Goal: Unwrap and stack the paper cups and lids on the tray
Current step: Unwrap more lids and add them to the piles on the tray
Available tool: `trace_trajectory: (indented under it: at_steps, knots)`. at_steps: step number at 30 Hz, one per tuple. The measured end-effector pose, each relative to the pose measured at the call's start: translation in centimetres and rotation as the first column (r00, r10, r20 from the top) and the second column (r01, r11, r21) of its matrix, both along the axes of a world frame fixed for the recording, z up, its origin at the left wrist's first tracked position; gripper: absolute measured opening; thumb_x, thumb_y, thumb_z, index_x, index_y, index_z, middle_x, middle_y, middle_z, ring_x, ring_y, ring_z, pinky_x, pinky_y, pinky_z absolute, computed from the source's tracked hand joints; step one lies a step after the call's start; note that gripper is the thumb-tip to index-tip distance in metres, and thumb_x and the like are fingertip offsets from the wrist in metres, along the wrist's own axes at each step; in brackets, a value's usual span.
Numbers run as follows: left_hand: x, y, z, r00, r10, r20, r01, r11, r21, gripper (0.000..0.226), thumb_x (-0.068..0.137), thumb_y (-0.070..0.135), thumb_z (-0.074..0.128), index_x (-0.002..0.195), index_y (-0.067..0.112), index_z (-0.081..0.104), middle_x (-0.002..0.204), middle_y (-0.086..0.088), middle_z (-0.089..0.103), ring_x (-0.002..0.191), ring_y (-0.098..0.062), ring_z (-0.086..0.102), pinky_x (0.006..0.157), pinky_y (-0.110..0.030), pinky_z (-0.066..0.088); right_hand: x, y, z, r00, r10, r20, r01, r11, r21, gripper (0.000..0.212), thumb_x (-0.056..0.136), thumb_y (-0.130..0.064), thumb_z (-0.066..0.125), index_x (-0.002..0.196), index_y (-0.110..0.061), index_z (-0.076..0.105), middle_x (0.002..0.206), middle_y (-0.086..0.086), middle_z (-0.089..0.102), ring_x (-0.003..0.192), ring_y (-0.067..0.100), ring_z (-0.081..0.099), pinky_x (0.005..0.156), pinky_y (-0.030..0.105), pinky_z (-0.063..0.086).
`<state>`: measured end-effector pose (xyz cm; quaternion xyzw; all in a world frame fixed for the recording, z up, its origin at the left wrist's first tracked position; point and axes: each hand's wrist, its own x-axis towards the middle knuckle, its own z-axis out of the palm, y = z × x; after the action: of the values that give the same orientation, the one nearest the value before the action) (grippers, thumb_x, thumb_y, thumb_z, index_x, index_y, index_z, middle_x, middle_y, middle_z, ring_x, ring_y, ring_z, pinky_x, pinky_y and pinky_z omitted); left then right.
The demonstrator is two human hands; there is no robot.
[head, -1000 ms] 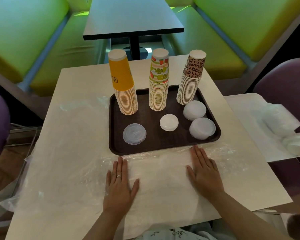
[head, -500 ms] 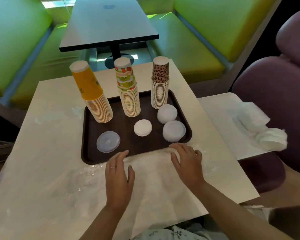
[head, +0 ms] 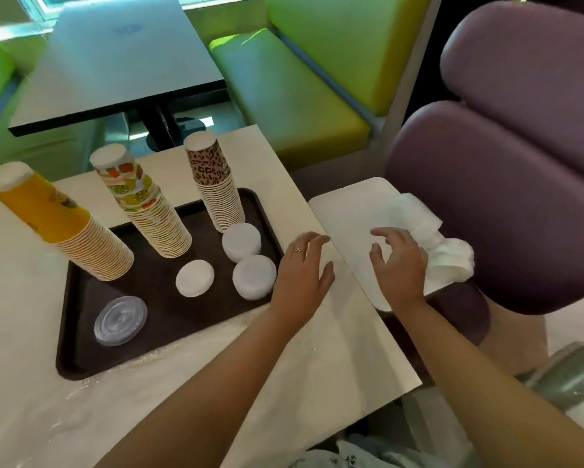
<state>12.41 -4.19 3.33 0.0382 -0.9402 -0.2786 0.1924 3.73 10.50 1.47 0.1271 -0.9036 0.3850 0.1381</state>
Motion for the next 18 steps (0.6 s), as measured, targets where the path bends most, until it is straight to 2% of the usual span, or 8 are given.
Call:
trace_trajectory:
  at_steps: [2,5,10,14,18]
  knots:
    - [-2.8,1.6,-0.8,0.997,-0.054,0.061,0.055,0.998,-0.013,0.039,0.094,0.024,0.051,0.130,0.008,0.049,0.135,-0.013,0.048,0.120,-0.029,0.051,0.098,-0.044,0.046,-2.0,2.1,-0.4,0.999,-0.052,-0.001,0.052,0.999,-0.004,0.022,0.085,-0.012,0.059,0.106,-0.016,0.065,0.111,0.003,0.063,0.101,0.024,0.059,0.094,0.054,0.041]
    - [-6.3,3.6,-2.0,0.982,-0.049,0.184,0.050,0.999,-0.001,0.046,0.097,0.032,0.047,0.140,0.017,0.038,0.147,-0.007,0.036,0.121,-0.025,0.051,0.102,-0.042,0.043,-4.3,4.8,-1.1,0.994,-0.114,0.004,0.113,0.993,0.025,0.023,0.082,-0.010,0.061,0.105,-0.013,0.066,0.111,0.007,0.064,0.098,0.028,0.060,0.087,0.053,0.046]
    - [-10.8,6.8,-3.5,0.955,-0.042,0.294,0.040,0.999,0.012,0.052,0.098,0.038,0.044,0.145,0.022,0.028,0.153,-0.006,0.027,0.132,-0.025,0.042,0.106,-0.042,0.041,-7.4,8.7,-2.8,0.972,-0.221,0.079,0.215,0.973,0.078,0.024,0.083,-0.013,0.063,0.107,-0.014,0.066,0.117,0.007,0.060,0.100,0.030,0.057,0.093,0.045,0.038]
    - [-13.1,9.1,-4.5,0.929,-0.090,0.359,0.059,0.993,0.098,0.052,0.099,0.036,0.043,0.145,0.020,0.027,0.151,-0.008,0.027,0.122,-0.024,0.051,0.100,-0.037,0.044,-9.3,10.7,-4.2,0.944,-0.284,0.167,0.273,0.958,0.086,0.031,0.083,-0.016,0.063,0.113,-0.016,0.062,0.125,0.005,0.052,0.106,0.031,0.051,0.092,0.043,0.037]
    - [-14.8,11.2,-5.8,0.876,-0.148,0.459,0.052,0.975,0.215,0.052,0.099,0.037,0.042,0.145,0.020,0.026,0.149,-0.010,0.027,0.107,-0.024,0.059,0.092,-0.031,0.044,-11.1,12.3,-6.2,0.896,-0.324,0.305,0.292,0.945,0.146,0.053,0.080,-0.023,0.068,0.130,-0.017,0.049,0.140,0.008,0.036,0.119,0.034,0.039,0.093,0.043,0.038]
